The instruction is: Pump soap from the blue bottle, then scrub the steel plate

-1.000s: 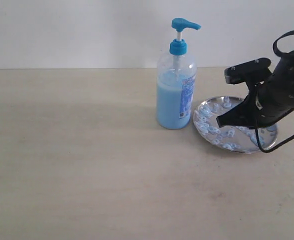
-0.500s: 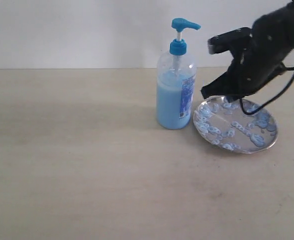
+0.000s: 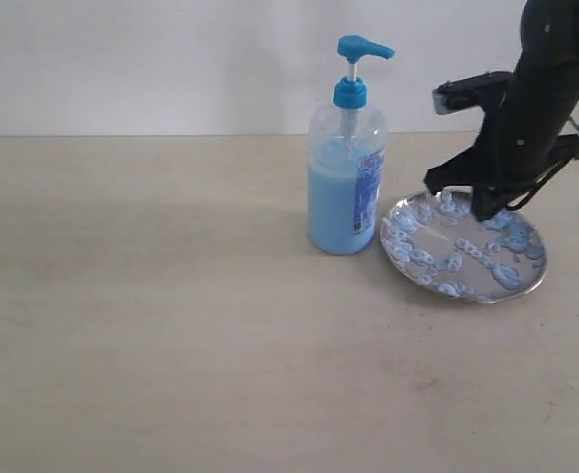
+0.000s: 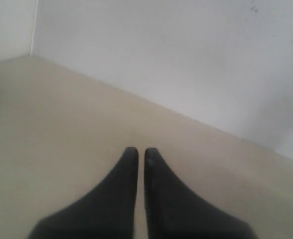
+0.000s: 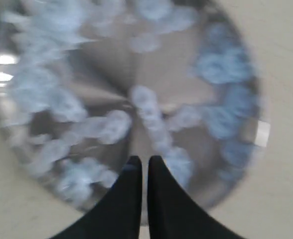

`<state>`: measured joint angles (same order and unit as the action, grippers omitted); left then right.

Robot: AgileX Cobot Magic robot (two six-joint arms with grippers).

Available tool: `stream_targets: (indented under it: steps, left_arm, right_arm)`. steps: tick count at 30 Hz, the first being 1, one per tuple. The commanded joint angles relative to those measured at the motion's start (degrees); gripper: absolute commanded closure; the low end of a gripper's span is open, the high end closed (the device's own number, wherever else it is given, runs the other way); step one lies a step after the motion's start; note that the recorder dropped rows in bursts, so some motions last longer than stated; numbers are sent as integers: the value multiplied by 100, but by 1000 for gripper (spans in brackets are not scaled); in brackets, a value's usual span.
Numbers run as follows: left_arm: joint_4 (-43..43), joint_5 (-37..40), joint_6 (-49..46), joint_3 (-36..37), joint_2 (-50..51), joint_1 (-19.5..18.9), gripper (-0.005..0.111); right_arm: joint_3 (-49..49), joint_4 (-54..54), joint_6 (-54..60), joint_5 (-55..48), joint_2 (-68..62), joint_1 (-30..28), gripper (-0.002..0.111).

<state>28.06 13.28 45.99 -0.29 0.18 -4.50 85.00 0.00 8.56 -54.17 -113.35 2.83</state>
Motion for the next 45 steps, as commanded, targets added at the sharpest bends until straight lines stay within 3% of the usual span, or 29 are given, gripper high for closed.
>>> stream_targets:
  steps: [1,5,8,9,11,13,14,16,18,19,21,23,25,27,29,35,40,45]
  left_arm:
    - [-1178,400,38,29,-18,35,103]
    - [-2483,400,38,29,-18,35,103]
    - [-2626,400,38,29,-18,35,103]
    - [-2626,400,38,29,-18,35,103]
    - [-2626,400,38,29,-18,35,103]
    - [-2615,400,38,29,-18,35,103]
    - [-2616,390,38,29,-18,35,103]
    - [-2616,390,38,29,-18,35,103]
    - [-2616,390,38,29,-18,35,103]
    - [-2616,390,38,29,-18,35,103]
    - [-2616,390,38,29,-18,35,103]
    - [-2616,390,27,29,-18,35,103]
    - [-2616,390,27,29,-18,35,103]
    - [-2616,390,27,29,-18,35,103]
    - [-2616,390,27,29,-18,35,103]
    - [-2616,356,28,29,-18,35,103]
    - [-2616,356,28,29,-18,35,103]
    - [-2616,356,28,29,-18,35,103]
  right_arm:
    - [16,965,1719,-1580,-126,113,108]
    - [43,-1302,-392,-1114,-126,-63,108]
    - [100,-1293,-1315,393,-126,-116,108]
    - [100,-811,-904,813,-126,-65,108]
    - [100,396,588,721,-134,80,108]
    - [75,1036,2285,-432,-134,192,108]
    - [60,889,2524,-907,-134,226,108]
    - [28,-166,1701,-616,-165,211,108]
    - [41,-1535,-382,408,-276,111,108]
    - [41,-1852,-1621,1027,-325,62,108]
    - [29,-1492,-2353,1884,-389,75,108]
    - [29,-749,-1022,1622,-455,244,108]
    - [29,-491,807,311,-495,402,108]
    - [-49,-491,508,-790,-490,378,108]
    - [-367,-397,-181,-822,-193,241,108]
    - [-2244,404,404,1672,3188,-114,108]
    - [-4803,552,518,4209,6126,-162,108]
    - [-6636,728,439,4824,8350,-162,108]
